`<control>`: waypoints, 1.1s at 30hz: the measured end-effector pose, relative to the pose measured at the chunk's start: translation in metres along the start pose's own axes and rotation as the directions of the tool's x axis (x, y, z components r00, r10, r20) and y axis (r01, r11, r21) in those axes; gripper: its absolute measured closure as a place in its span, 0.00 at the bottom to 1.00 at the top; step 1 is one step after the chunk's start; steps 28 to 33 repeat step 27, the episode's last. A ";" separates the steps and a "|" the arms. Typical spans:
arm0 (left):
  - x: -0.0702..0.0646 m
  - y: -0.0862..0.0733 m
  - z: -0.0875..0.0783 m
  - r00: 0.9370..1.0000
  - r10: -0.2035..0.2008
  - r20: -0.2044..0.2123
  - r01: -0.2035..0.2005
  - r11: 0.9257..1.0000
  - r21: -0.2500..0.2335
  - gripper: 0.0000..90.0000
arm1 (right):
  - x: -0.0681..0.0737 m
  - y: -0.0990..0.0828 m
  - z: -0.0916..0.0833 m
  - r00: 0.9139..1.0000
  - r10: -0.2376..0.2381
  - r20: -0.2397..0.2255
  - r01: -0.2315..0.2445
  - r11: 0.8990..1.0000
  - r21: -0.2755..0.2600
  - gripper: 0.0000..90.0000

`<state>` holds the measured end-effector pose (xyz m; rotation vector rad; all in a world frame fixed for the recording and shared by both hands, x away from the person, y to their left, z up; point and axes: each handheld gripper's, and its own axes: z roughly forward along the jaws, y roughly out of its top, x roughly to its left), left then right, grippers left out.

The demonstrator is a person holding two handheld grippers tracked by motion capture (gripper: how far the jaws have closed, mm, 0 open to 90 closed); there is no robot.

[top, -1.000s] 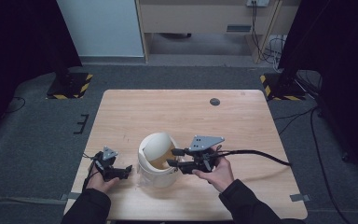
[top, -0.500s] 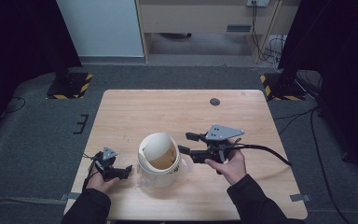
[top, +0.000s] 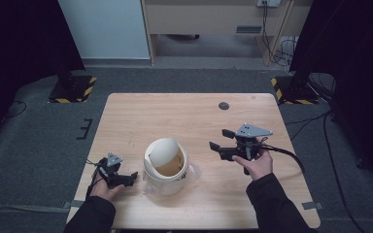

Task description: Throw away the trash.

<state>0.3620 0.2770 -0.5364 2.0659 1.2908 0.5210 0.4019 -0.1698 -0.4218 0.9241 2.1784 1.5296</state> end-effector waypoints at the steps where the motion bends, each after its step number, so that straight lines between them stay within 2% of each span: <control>1: 0.000 0.000 0.000 1.000 0.000 0.000 0.000 1.000 0.000 0.00 | 0.000 0.000 0.000 1.000 0.000 0.000 0.000 1.000 0.000 0.29; 3: 0.000 0.000 0.000 1.000 0.000 0.000 0.000 1.000 0.000 0.00 | -0.008 -0.009 0.002 1.000 0.009 0.024 -0.010 0.999 0.032 0.28; 4: 0.000 0.000 0.000 1.000 0.000 0.000 0.000 1.000 0.000 0.00 | -0.016 -0.017 0.003 0.999 0.009 0.049 -0.013 0.998 0.067 0.27; 6: 0.000 0.000 0.000 1.000 0.000 0.000 0.000 1.000 0.000 0.00 | -0.019 -0.021 0.004 0.998 0.017 0.061 -0.021 0.997 0.075 0.27; 9: 0.000 0.000 0.000 1.000 0.000 0.000 0.000 1.000 0.000 0.00 | -0.033 -0.034 0.004 0.994 0.013 0.106 -0.026 0.993 0.117 0.27; 12: 0.000 0.000 0.000 1.000 0.000 0.000 0.000 1.000 0.000 0.00 | -0.039 -0.040 0.004 0.992 0.013 0.125 -0.031 0.990 0.138 0.27; 15: 0.000 0.000 0.000 1.000 0.000 0.000 0.000 1.000 0.000 0.00 | -0.049 -0.050 0.003 0.989 0.014 0.150 -0.039 0.985 0.169 0.26; 17: 0.000 0.000 0.000 1.000 0.000 0.000 0.000 1.000 0.000 0.00 | -0.059 -0.060 0.001 0.984 0.017 0.179 -0.055 0.977 0.207 0.26; 19: 0.000 0.000 0.000 1.000 -0.002 0.001 0.002 1.000 -0.001 0.00 | -0.064 -0.066 0.000 0.980 0.013 0.196 -0.057 0.975 0.217 0.25; 27: 0.001 0.000 0.000 1.000 0.002 0.007 -0.002 1.000 -0.001 0.00 | -0.078 -0.080 -0.002 0.973 0.003 0.231 -0.066 0.961 0.268 0.22; 33: 0.001 0.000 0.000 1.000 0.002 0.007 -0.002 1.000 -0.001 0.00 | -0.078 -0.080 -0.002 0.973 0.003 0.231 -0.066 0.961 0.268 0.22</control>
